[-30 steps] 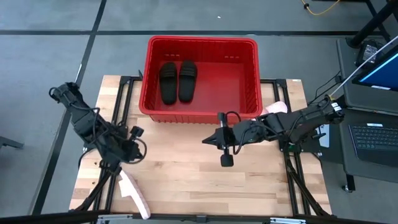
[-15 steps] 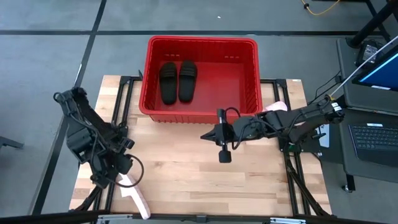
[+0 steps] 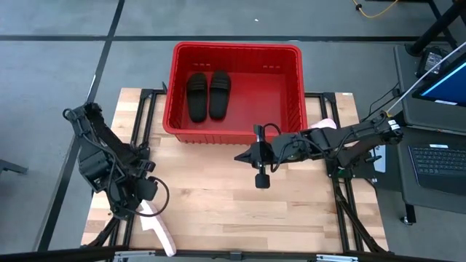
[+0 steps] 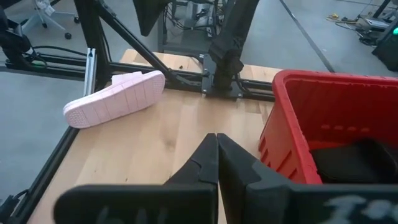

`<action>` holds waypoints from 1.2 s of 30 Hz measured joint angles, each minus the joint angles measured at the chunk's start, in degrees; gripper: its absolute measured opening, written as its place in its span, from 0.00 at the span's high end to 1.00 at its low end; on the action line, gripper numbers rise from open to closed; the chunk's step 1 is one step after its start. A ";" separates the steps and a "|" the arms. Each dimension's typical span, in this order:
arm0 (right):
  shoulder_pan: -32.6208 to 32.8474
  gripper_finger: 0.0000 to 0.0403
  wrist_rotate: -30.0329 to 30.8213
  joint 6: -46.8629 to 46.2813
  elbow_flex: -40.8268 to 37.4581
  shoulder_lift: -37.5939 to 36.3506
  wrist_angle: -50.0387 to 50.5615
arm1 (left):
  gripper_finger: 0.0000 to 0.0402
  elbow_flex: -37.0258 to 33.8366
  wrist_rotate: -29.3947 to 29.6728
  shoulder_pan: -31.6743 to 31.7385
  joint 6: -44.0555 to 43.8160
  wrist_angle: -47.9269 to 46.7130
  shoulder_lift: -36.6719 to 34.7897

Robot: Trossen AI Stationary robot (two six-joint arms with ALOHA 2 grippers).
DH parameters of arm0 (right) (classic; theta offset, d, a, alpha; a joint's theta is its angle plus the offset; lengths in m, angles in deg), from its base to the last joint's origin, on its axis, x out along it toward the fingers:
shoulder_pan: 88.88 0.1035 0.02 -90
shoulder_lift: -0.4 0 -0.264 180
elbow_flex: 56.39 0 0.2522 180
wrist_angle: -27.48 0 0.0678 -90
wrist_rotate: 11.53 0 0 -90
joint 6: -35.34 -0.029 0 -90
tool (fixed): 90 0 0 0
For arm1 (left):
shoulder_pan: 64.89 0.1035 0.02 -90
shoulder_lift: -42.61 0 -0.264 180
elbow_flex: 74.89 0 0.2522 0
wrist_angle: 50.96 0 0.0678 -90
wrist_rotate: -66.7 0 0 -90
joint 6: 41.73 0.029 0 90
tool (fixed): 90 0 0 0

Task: Pick and place slides into bin
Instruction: Put the pink slide into the red bin

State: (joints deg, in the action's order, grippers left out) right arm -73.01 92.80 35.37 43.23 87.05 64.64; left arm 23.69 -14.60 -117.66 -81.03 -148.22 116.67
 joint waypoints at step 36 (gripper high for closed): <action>1.20 0.99 -0.79 -13.27 0.00 0.00 -0.94 | 0.63 -0.02 -0.66 -5.04 11.53 -5.92 11.80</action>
State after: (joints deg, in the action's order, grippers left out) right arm -71.82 92.01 22.10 43.23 87.05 63.70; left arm 23.67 -15.25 -122.70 -69.50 -154.14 128.47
